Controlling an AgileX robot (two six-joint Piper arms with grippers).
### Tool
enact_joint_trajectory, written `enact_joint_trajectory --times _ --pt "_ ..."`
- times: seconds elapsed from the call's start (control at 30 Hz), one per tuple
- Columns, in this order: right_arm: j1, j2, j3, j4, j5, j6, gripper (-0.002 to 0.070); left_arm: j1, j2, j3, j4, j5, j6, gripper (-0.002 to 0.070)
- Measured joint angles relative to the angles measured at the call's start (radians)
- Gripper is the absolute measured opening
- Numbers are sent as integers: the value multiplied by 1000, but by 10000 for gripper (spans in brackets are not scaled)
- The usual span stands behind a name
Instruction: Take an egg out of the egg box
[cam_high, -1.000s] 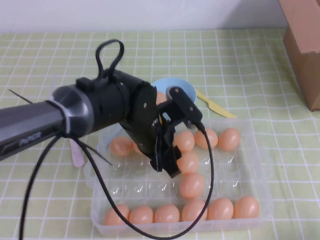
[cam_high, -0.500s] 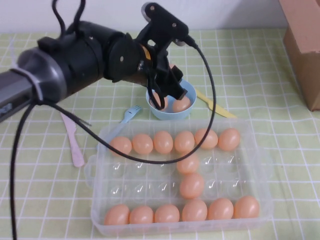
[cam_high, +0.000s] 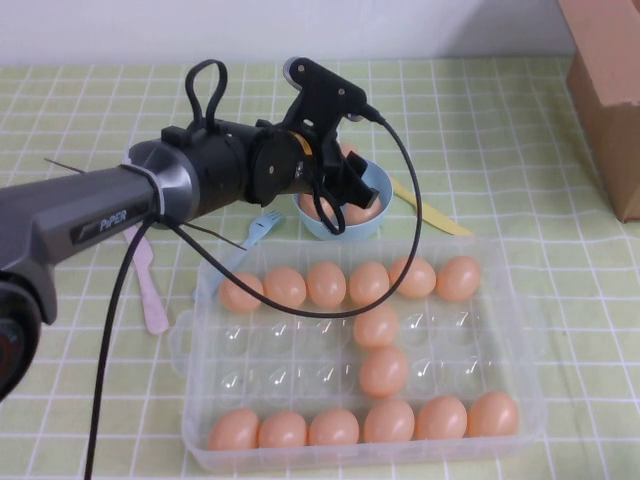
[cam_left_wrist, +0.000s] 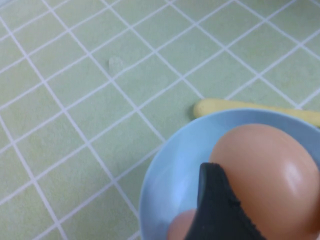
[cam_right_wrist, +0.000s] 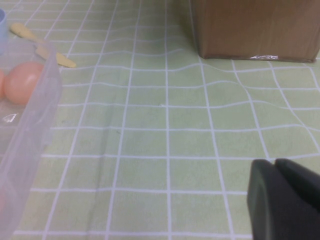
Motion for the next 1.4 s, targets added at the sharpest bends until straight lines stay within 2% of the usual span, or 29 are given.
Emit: enact_joint_trajectory --times 0.1,0.27,0.5,0.6,0.67,0.77,0.83,0.97,1.27,1.4 --pt "0 0 0 0 0 0 -17 8 18 0 -2 -23 0 363" --pt "0 0 0 0 0 0 -17 10 34 -2 -4 -47 -17 481" --pt "0 0 0 0 0 0 -17 10 15 10 19 -60 -43 502" --pt "0 0 0 0 0 0 -17 10 -56 73 53 -118 -100 454" --pt "0 0 0 0 0 0 -17 10 -136 171 79 -201 -146 333" --pt "0 0 0 0 0 0 -17 10 -277 339 93 -332 -168 113" --pt "0 0 0 0 0 0 -17 15 -371 436 95 -387 -170 54" --pt "0 0 0 0 0 0 -17 23 -540 597 96 -416 -174 13" --pt "0 0 0 0 0 0 -17 26 -855 775 97 -421 -172 3" --pt "0 0 0 0 0 0 -17 27 -897 810 97 -419 -172 2"
